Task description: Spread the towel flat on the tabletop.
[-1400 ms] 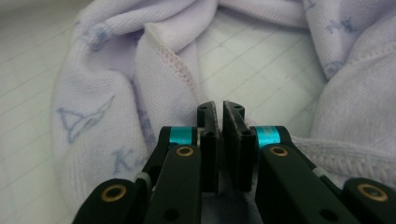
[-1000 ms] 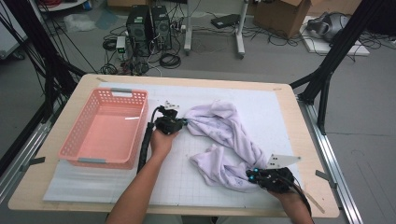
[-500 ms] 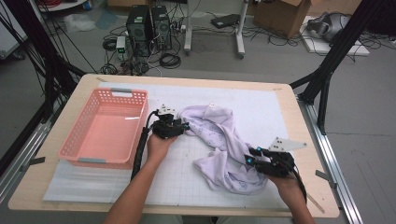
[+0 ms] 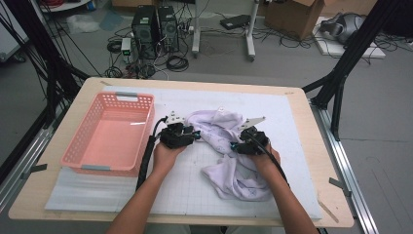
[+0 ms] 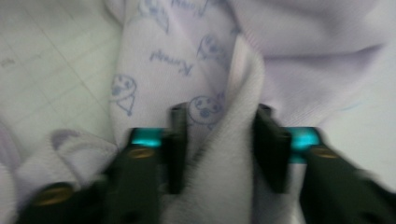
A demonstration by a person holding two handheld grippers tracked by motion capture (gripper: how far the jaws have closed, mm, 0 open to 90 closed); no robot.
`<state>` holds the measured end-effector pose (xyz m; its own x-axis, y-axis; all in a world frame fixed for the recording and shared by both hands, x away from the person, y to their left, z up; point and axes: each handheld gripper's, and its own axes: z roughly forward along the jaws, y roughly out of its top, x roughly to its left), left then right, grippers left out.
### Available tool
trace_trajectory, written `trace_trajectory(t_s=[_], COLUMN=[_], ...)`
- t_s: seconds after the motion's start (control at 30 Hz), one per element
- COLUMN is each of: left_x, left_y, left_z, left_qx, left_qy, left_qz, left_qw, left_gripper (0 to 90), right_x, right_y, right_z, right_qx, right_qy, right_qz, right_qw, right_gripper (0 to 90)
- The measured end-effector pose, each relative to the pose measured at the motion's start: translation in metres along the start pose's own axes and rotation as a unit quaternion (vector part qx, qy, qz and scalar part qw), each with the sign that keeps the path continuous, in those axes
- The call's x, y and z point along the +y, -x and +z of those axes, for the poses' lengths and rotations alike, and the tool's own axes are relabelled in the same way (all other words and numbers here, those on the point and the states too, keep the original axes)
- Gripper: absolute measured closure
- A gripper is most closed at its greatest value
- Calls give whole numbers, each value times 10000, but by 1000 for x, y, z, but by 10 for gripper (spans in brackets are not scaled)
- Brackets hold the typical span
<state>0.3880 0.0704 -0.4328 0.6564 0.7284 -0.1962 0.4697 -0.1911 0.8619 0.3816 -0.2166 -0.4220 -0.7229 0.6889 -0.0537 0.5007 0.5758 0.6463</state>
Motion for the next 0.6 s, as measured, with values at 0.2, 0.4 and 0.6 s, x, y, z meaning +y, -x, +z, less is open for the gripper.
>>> trace_trajectory(t_s=[0.2,0.4,0.6], left_x=[0,-3,-6], left_y=[3,12,24], left_z=[1,10,21], left_qx=[-60,-150,-251], left_qy=[-76,-192,-316], left_qz=[73,61,68], left_qw=[9999,9997,9992], left_gripper=[616,598,574], right_x=[1,-7,-30], right_y=[24,62,100], right_z=[-17,-41,-51], right_qx=[373,53,-807], right_qy=[547,980,1096], right_qz=[380,1016,1792], right_qw=[9971,9900,9743], right_gripper=[840,843,850])
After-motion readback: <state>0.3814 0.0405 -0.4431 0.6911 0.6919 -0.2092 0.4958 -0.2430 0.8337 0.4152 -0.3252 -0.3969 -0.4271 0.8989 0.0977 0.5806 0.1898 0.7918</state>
